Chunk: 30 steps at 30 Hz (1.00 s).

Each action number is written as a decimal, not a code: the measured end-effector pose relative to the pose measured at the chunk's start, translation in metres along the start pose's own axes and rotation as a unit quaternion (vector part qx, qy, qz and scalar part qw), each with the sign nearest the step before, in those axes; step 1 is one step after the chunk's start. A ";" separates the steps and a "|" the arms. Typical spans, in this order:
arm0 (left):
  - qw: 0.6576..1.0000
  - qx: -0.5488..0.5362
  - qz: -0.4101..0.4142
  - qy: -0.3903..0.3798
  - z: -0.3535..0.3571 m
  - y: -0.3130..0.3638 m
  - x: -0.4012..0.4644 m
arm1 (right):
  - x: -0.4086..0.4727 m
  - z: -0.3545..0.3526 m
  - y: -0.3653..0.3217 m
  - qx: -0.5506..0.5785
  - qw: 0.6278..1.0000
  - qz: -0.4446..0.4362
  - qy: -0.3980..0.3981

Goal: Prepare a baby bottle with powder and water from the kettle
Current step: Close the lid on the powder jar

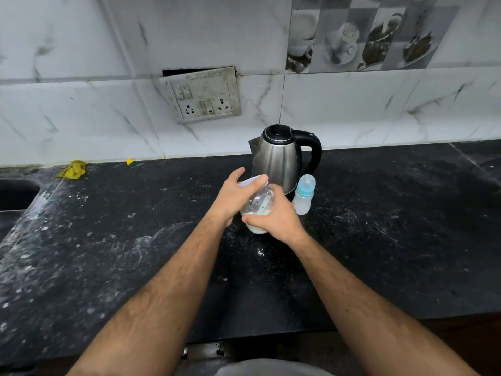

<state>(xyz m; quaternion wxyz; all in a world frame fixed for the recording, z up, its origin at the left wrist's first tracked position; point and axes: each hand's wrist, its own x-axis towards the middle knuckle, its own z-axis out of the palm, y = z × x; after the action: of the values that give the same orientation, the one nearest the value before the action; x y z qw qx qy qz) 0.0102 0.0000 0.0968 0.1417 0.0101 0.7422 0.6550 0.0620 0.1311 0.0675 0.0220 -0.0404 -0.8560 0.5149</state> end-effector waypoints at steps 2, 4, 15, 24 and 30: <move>0.999 -0.008 0.005 0.040 0.005 0.004 -0.001 | -0.001 0.000 -0.004 0.019 1.000 0.005 -0.005; 0.999 -0.040 0.005 0.011 0.002 0.007 -0.001 | 0.001 -0.006 0.000 0.119 0.990 0.001 -0.070; 1.000 0.003 0.031 0.002 0.001 -0.002 -0.005 | -0.005 -0.012 0.000 0.064 0.997 -0.001 -0.043; 0.996 -0.028 0.078 0.013 0.000 -0.011 -0.008 | -0.006 -0.002 0.007 0.060 0.997 0.000 -0.044; 0.999 0.024 0.044 -0.006 -0.005 -0.028 -0.009 | -0.003 0.004 0.023 0.124 0.985 0.013 -0.115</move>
<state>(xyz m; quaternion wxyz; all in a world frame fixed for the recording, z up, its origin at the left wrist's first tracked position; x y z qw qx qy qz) 0.0228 -0.0103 0.0717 0.1167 0.0500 0.7557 0.6425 0.0657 0.1381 0.0451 -0.0785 0.0106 -0.7815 0.6189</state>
